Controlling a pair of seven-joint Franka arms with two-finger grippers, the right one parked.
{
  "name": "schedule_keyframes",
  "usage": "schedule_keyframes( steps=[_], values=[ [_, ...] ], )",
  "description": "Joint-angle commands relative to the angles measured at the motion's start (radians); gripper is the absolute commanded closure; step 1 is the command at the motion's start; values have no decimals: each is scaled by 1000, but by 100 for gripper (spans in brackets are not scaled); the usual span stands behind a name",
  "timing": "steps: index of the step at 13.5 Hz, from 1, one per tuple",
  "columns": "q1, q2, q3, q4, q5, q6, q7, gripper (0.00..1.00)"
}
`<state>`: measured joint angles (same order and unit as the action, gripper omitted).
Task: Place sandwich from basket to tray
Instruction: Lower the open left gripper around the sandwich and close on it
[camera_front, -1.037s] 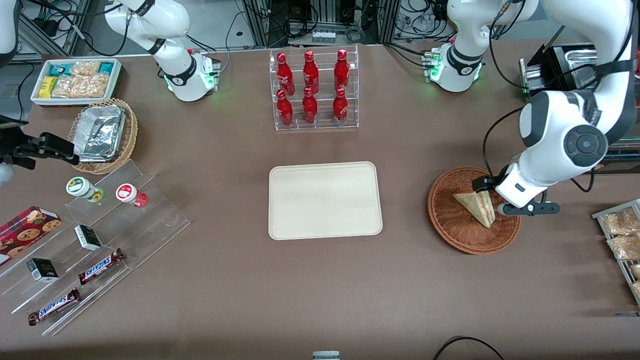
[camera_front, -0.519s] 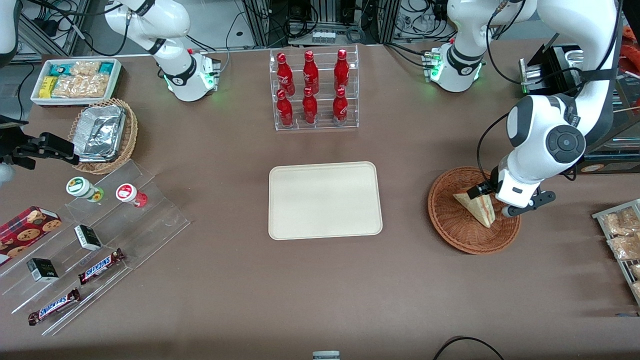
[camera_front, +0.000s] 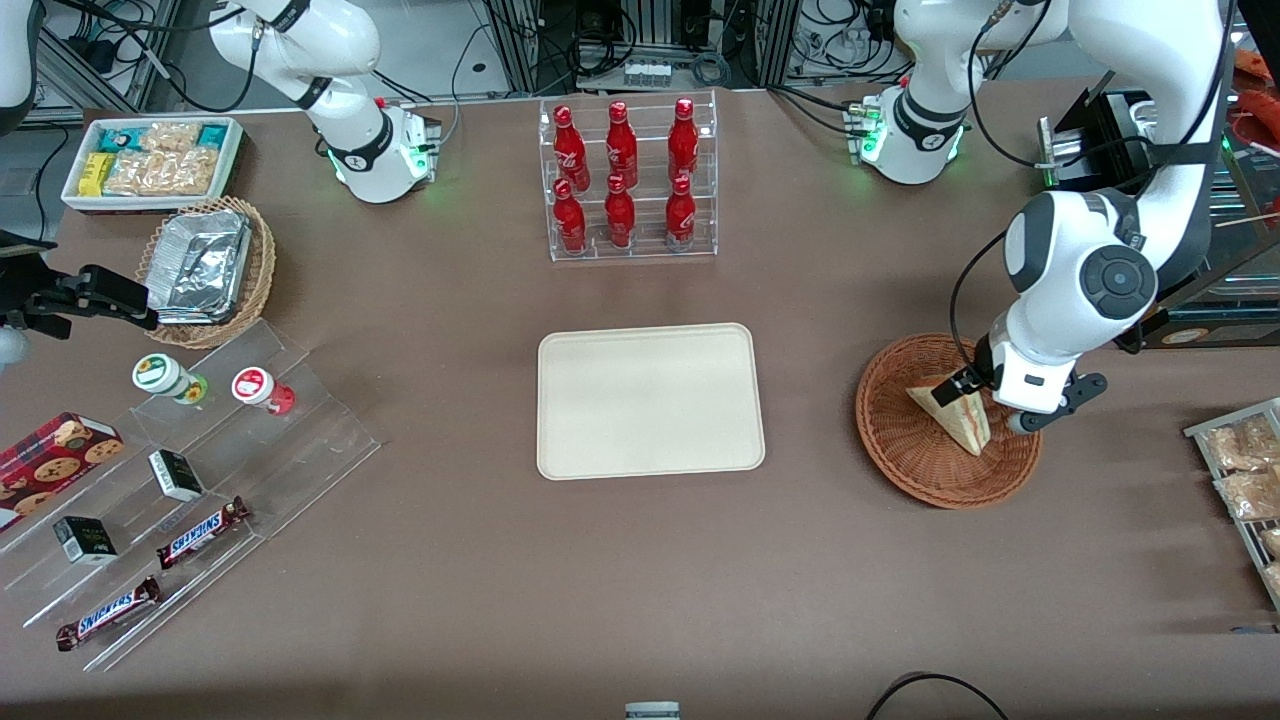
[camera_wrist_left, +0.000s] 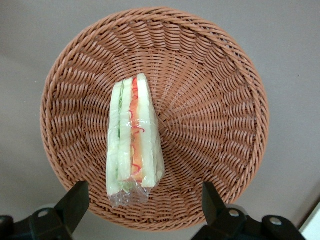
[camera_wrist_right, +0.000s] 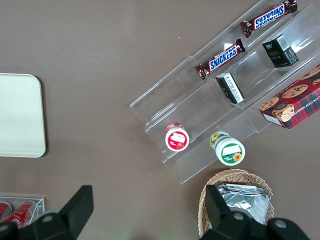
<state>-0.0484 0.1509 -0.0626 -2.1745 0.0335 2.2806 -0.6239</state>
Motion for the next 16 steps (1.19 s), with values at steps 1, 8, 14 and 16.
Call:
schedule_keyframes(
  steps=[1,8,14,16],
  values=[
    [-2,-16,6,-31,0,36,-22,0],
    [15,13,12,-91,2,158,-19,0],
    [19,44,15,-171,2,301,-14,0],
    [54,56,14,-177,2,304,-14,0]
  ],
)
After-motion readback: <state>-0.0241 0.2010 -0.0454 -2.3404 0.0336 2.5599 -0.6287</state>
